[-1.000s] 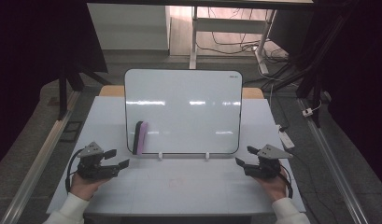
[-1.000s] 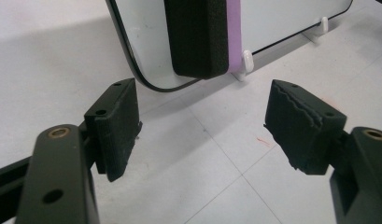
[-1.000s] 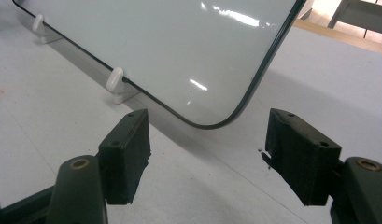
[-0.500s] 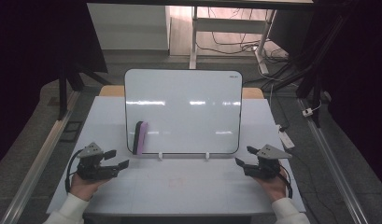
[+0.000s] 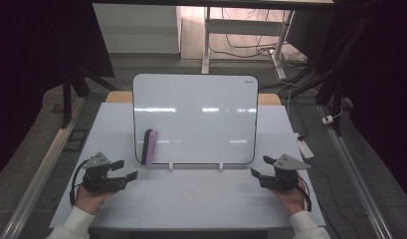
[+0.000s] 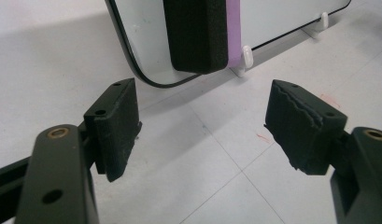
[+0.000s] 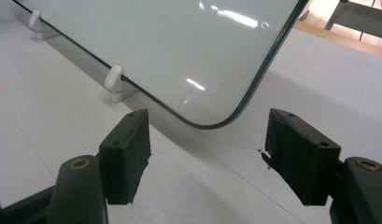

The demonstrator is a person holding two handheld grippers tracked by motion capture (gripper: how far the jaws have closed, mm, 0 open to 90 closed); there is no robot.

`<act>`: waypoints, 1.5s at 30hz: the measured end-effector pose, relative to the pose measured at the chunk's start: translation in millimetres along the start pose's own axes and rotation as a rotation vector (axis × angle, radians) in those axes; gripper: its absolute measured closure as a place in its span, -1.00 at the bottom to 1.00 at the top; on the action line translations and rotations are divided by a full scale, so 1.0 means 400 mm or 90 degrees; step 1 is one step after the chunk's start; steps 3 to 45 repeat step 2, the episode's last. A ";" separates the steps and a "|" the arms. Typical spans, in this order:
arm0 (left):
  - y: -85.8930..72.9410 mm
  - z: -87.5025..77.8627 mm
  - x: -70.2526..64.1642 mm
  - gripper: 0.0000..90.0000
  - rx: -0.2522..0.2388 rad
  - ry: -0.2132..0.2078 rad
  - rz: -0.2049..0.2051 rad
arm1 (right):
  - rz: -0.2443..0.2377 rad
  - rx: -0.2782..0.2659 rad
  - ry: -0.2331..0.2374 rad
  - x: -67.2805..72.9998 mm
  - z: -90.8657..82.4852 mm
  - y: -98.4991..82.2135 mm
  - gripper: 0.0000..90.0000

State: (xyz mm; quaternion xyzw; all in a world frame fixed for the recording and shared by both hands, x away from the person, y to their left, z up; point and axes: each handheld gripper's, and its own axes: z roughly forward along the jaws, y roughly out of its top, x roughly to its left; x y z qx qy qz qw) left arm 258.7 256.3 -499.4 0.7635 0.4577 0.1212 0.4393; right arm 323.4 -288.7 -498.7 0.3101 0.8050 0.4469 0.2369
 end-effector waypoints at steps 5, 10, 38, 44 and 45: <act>0.000 0.000 0.000 -0.41 0.000 0.000 0.000 | 0.000 -0.001 0.000 0.000 0.000 0.000 -0.33; 0.000 0.000 0.000 -0.41 0.000 0.000 0.000 | 0.000 -0.001 0.000 0.000 0.000 0.000 -0.33; 0.000 0.000 0.000 -0.41 0.000 0.000 0.000 | 0.000 -0.001 0.000 0.000 0.000 0.000 -0.33; 0.000 0.000 0.000 -0.41 0.000 0.000 0.000 | 0.000 -0.001 0.000 0.000 0.000 0.000 -0.33; 0.000 0.000 0.000 -0.41 0.000 0.000 0.000 | 0.000 -0.001 0.000 0.000 0.000 0.000 -0.33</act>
